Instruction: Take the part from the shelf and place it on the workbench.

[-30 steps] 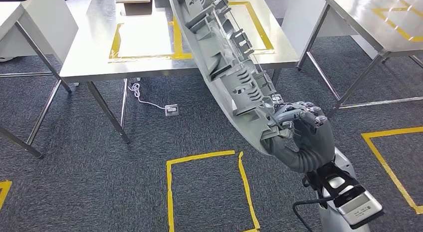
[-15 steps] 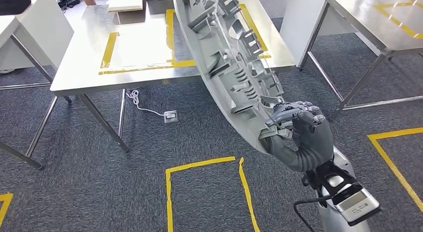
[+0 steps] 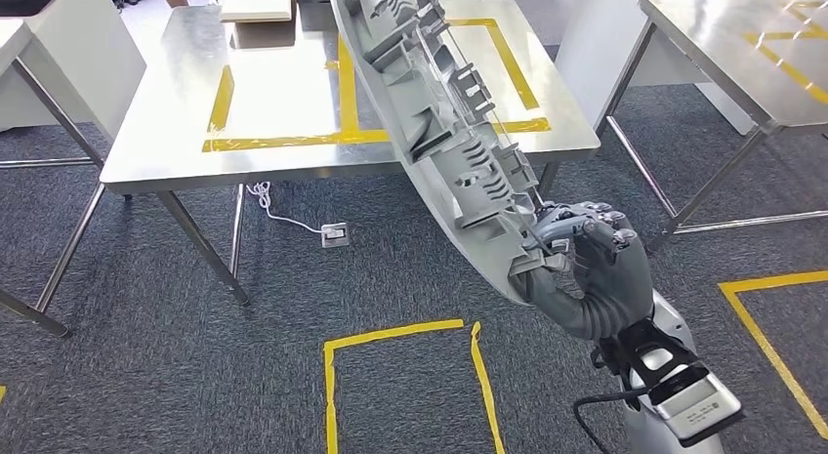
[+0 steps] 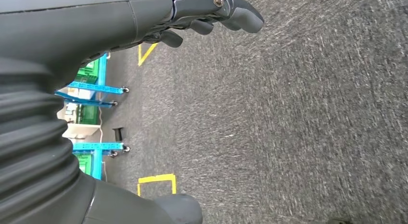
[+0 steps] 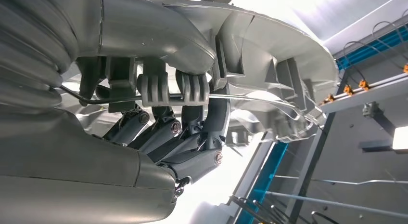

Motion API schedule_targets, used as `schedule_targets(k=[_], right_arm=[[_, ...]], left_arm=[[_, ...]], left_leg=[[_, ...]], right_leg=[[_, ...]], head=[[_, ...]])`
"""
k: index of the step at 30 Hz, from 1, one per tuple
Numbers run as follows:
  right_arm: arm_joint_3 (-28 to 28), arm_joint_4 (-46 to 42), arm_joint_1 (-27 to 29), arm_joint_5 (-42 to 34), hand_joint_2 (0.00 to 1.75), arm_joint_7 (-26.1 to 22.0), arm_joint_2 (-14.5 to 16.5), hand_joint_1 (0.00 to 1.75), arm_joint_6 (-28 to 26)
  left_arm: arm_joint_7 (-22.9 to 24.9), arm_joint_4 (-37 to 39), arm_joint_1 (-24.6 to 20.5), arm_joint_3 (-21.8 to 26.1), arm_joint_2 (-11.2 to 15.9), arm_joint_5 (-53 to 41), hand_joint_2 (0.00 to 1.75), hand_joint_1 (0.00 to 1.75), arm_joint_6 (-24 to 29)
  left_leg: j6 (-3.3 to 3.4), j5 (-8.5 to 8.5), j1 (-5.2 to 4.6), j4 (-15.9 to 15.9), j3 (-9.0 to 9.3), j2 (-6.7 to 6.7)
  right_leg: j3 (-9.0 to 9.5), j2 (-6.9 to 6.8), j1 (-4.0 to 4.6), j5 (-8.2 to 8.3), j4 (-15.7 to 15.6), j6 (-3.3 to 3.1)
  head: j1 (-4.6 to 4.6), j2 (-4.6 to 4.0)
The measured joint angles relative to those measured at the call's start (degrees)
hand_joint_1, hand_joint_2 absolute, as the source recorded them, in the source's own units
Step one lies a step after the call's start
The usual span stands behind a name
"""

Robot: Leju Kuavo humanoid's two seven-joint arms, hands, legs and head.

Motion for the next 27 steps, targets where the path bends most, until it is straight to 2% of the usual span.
schedule_targets(k=[1,2,4,5,6,8,9,11,12,14,15,16,17,19,20,21,22,23,25,27], right_arm=[[0.0,0.0,0.1,0.0,1.75,0.0,0.0,1.75,0.0],[0.0,0.0,0.1,-0.1,1.75,0.0,0.0,1.75,0.0],[0.0,0.0,0.1,-0.2,1.75,0.0,0.0,1.75,0.0],[0.0,0.0,0.1,-0.3,1.75,0.0,0.0,1.75,0.0],[0.0,0.0,0.1,-0.4,1.75,0.0,0.0,1.75,0.1],[0.1,0.0,0.1,-0.6,1.75,0.0,0.0,1.75,0.1],[0.1,0.0,0.1,-0.6,1.75,0.0,0.0,1.75,0.1],[0.1,0.0,0.0,-0.6,1.75,0.0,0.0,1.75,0.2],[0.1,0.0,-0.1,-0.6,1.75,0.0,0.0,1.75,0.2],[0.1,0.1,-0.1,-0.7,1.75,0.0,0.0,1.75,0.3],[0.1,0.1,-0.1,-0.7,1.75,0.0,0.0,1.75,0.3],[0.1,0.2,-0.1,-0.8,1.75,0.0,0.0,1.75,0.3],[0.1,0.2,-0.1,-0.9,1.75,0.0,0.0,1.75,0.4],[0.1,0.2,-0.1,-1.0,1.75,0.0,0.0,1.75,0.4],[0.1,0.2,-0.1,-1.1,1.75,0.0,0.0,1.75,0.5],[0.1,0.2,-0.2,-1.2,1.75,0.0,0.0,1.75,0.5],[0.1,0.2,-0.3,-1.2,1.75,0.0,0.0,1.75,0.5],[0.1,0.2,-0.3,-1.3,1.75,0.0,0.0,1.75,0.5],[0.1,0.2,-0.5,-1.4,1.75,0.0,0.0,1.75,0.5],[0.1,0.2,-0.8,-1.5,1.75,0.0,0.0,1.75,0.5]], left_arm=[[0.0,0.0,0.0,0.0,0.0,0.0,1.75,0.00,0.0],[0.1,0.0,0.1,0.0,0.0,0.0,1.75,0.00,0.0],[0.1,0.0,0.1,0.0,0.0,0.0,1.75,0.00,0.1],[0.1,0.0,0.1,0.0,-0.1,0.0,1.75,0.00,0.1],[0.1,0.0,0.0,0.0,-0.1,0.0,1.75,0.00,0.2],[0.1,0.0,0.0,0.0,-0.1,0.1,1.75,0.00,0.3],[0.1,0.0,0.0,0.0,-0.1,0.2,1.75,0.00,0.3],[0.1,0.0,0.0,0.0,-0.2,0.2,1.75,0.00,0.4],[0.0,0.0,-0.1,0.0,-0.1,0.2,1.75,0.00,0.4],[0.0,0.0,-0.1,0.0,-0.1,0.2,1.75,0.00,0.5],[-0.1,0.0,-0.1,0.0,-0.1,0.2,1.75,0.00,0.5],[0.0,0.0,0.0,0.0,-0.1,0.2,1.75,0.00,0.5],[0.0,0.0,0.1,0.0,-0.1,0.2,1.75,0.00,0.5],[0.1,0.0,0.2,0.0,0.0,0.2,1.75,0.00,0.5],[0.0,0.0,0.2,0.0,0.0,0.2,1.75,0.00,0.5],[-0.2,0.0,0.2,0.0,0.0,0.2,1.75,0.00,0.5],[-0.4,0.0,0.3,0.0,0.0,0.2,1.75,0.00,0.5],[-0.6,0.0,0.2,0.0,0.0,0.2,1.75,0.00,0.5],[-0.3,0.0,0.2,0.0,0.0,0.2,1.75,0.00,0.6],[0.4,0.0,0.1,0.0,0.0,0.2,1.75,0.00,0.6]], left_leg=[[-0.06,-0.38,-0.01,0.0,0.43,-0.01],[-0.14,-0.81,-0.03,0.0,1.01,-0.04],[-0.38,-1.71,-0.06,0.0,2.18,-0.08],[-0.60,-2.10,-0.10,-0.1,2.65,-0.14],[-0.91,-2.44,-0.13,-0.2,2.90,-0.16],[-1.66,-2.57,-0.25,0.0,3.50,-0.11],[-2.00,-2.65,-0.27,0.3,3.61,-0.02],[-2.49,-3.29,-0.26,2.7,3.06,0.09],[-2.69,-4.38,-0.22,5.2,1.67,0.11],[-3.04,-7.24,-0.16,11.7,-2.52,0.13],[-3.19,-8.15,-0.14,14.2,-4.53,0.14],[-3.28,-8.05,-0.14,15.0,-5.77,0.14],[-3.34,-6.73,-0.14,13.9,-6.05,0.15],[-3.18,-1.41,-0.15,6.9,-4.47,0.18],[-2.94,0.29,-0.25,3.6,-3.58,0.21],[-2.55,1.31,-0.35,1.4,-2.84,0.24],[-2.12,1.59,-0.43,0.5,-2.55,0.25],[-1.68,1.04,-0.51,0.5,-2.33,0.25],[-0.94,1.22,-0.29,0.4,-1.60,0.15],[-0.37,0.75,-0.08,0.1,-0.67,0.07]], right_leg=[[-1.14,0.00,0.00,0.58,0.4,-0.07],[-1.14,-0.01,0.02,2.42,-1.4,-0.23],[1.13,-0.09,0.24,7.95,-9.1,-0.96],[2.22,-0.17,0.48,9.30,-12.3,-1.34],[2.97,-0.22,0.72,9.92,-14.4,-1.72],[3.55,-0.16,0.97,9.53,-15.4,-2.33],[4.10,-0.08,0.85,9.87,-15.7,-2.63],[5.39,-0.10,0.58,9.80,-16.1,-3.32],[5.97,-0.13,0.50,9.50,-16.2,-3.61],[6.67,-0.15,0.56,8.74,-16.2,-3.99],[7.03,-0.09,0.59,8.35,-16.1,-4.03],[7.49,0.00,0.60,7.93,-16.1,-4.02],[8.10,0.09,0.58,7.45,-16.1,-3.95],[9.47,0.16,0.54,6.30,-16.1,-3.65],[10.11,0.17,0.58,5.72,-16.0,-3.40],[10.49,0.17,0.64,5.18,-16.0,-3.07],[10.78,0.17,0.70,4.76,-15.9,-2.72],[11.09,0.20,0.77,4.50,-15.8,-2.40],[11.00,0.16,0.77,4.27,-14.7,-1.90],[8.47,0.05,0.60,3.65,-10.4,-1.31]], head=[[0.00,0.00],[0.01,0.00],[0.01,0.00],[0.02,0.00],[0.03,0.00],[0.04,0.00],[0.06,0.00],[-0.11,0.00],[-0.20,0.00],[-0.33,0.00],[-0.32,0.00],[-0.31,0.00],[-0.32,0.00],[-0.33,0.00],[-0.33,0.00],[-0.32,0.00],[-0.32,0.00],[-0.31,0.00],[-0.27,0.00],[-0.10,0.00]])
